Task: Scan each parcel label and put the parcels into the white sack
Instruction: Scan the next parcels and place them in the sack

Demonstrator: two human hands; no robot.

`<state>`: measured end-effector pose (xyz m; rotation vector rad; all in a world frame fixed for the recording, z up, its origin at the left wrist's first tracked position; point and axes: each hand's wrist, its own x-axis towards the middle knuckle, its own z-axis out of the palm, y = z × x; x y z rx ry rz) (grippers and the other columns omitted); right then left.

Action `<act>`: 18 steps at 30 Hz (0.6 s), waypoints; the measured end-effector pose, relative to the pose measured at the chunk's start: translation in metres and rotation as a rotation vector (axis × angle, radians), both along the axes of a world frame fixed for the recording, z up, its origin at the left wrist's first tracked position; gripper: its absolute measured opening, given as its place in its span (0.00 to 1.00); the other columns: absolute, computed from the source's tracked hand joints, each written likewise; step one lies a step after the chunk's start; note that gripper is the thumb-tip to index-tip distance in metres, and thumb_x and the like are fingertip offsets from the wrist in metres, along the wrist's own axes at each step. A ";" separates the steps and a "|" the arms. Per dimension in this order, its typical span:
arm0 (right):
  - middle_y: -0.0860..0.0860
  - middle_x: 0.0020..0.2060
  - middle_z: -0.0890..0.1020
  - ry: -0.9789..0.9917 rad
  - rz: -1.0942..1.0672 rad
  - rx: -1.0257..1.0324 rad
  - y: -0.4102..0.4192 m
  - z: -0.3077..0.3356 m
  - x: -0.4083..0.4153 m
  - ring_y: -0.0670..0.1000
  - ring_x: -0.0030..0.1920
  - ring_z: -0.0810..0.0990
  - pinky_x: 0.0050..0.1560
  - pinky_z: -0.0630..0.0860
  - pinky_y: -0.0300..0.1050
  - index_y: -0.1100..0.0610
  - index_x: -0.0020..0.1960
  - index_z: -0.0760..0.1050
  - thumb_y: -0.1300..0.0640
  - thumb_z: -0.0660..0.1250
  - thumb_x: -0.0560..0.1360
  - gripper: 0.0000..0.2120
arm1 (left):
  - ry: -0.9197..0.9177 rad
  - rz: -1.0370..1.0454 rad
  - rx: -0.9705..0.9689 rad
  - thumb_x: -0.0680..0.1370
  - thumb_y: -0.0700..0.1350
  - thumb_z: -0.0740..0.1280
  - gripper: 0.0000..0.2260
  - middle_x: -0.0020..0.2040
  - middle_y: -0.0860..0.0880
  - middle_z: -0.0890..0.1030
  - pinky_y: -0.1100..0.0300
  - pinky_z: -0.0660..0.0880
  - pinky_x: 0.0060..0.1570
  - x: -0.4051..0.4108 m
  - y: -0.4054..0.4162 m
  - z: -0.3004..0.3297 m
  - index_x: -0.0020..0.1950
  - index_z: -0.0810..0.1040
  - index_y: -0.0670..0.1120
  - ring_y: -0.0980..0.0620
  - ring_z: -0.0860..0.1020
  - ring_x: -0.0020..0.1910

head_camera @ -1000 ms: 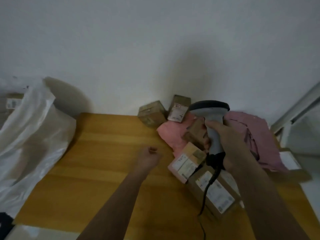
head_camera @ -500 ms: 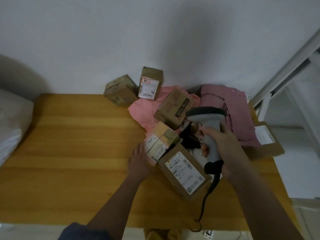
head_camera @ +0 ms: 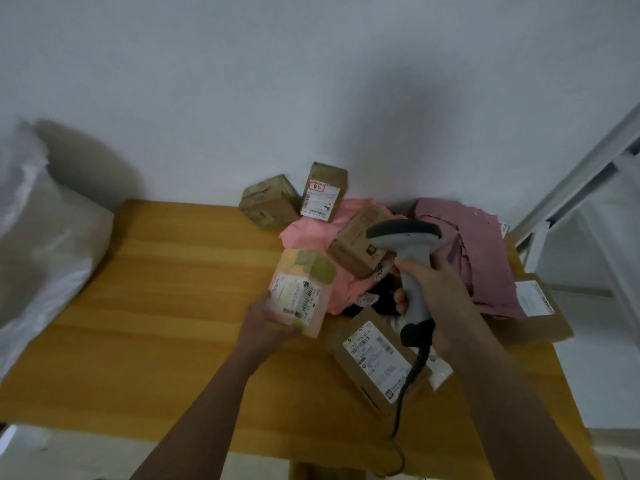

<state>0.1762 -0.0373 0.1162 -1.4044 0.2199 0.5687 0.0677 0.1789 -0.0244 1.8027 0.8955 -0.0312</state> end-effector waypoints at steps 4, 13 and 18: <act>0.56 0.43 0.79 -0.053 0.015 0.036 0.025 0.012 -0.004 0.45 0.26 0.76 0.26 0.73 0.39 0.57 0.64 0.71 0.59 0.70 0.75 0.19 | -0.191 0.155 -0.490 0.71 0.37 0.75 0.33 0.61 0.48 0.80 0.60 0.73 0.52 -0.015 0.021 0.049 0.72 0.69 0.54 0.51 0.77 0.60; 0.63 0.44 0.75 -0.209 0.130 0.187 0.077 0.037 -0.027 0.49 0.27 0.75 0.27 0.73 0.42 0.61 0.65 0.68 0.57 0.75 0.72 0.26 | -0.520 0.260 -0.877 0.60 0.42 0.76 0.25 0.47 0.47 0.83 0.56 0.71 0.59 -0.038 0.039 0.130 0.57 0.80 0.48 0.50 0.79 0.45; 0.51 0.31 0.77 -0.275 0.189 0.176 0.094 0.052 -0.037 0.48 0.27 0.74 0.27 0.73 0.41 0.63 0.63 0.70 0.51 0.77 0.69 0.29 | -0.575 0.275 -0.852 0.57 0.44 0.76 0.35 0.52 0.45 0.81 0.56 0.71 0.57 -0.045 0.045 0.150 0.64 0.76 0.47 0.49 0.79 0.47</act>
